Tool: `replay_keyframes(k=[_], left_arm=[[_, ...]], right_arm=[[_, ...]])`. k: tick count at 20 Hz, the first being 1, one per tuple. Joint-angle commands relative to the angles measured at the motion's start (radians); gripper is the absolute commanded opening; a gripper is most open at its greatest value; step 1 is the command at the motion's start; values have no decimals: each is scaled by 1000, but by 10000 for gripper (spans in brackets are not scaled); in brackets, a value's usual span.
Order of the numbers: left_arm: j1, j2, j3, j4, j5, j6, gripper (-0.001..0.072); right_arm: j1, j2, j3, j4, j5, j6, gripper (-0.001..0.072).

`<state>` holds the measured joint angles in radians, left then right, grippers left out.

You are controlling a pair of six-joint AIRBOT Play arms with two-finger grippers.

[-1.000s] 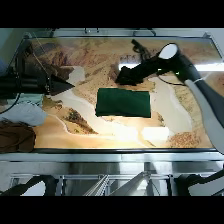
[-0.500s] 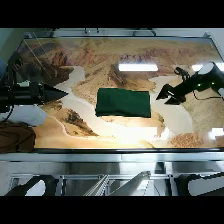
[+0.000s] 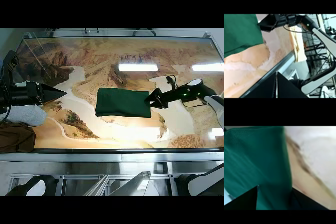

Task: Fold the shirts.

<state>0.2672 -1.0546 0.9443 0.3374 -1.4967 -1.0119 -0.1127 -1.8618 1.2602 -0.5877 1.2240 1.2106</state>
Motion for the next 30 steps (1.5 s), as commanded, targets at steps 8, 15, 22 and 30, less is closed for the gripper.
replay_keyframes(k=[8, 15, 22, 30], left_arm=[[1, 2, 0, 1, 2, -3, 26], [1, 2, 0, 2, 4, -2, 26], [1, 2, 0, 11, 4, 28, 26], [1, 0, 0, 11, -19, 28, 25]], right_arm=[[70, 56, 66, 225, 107, -97, 15], [-325, 354, 226, 68, -86, 301, 14], [-805, 651, 227, -852, 130, 694, 14], [-1012, 615, -173, -1172, 97, 638, 15]])
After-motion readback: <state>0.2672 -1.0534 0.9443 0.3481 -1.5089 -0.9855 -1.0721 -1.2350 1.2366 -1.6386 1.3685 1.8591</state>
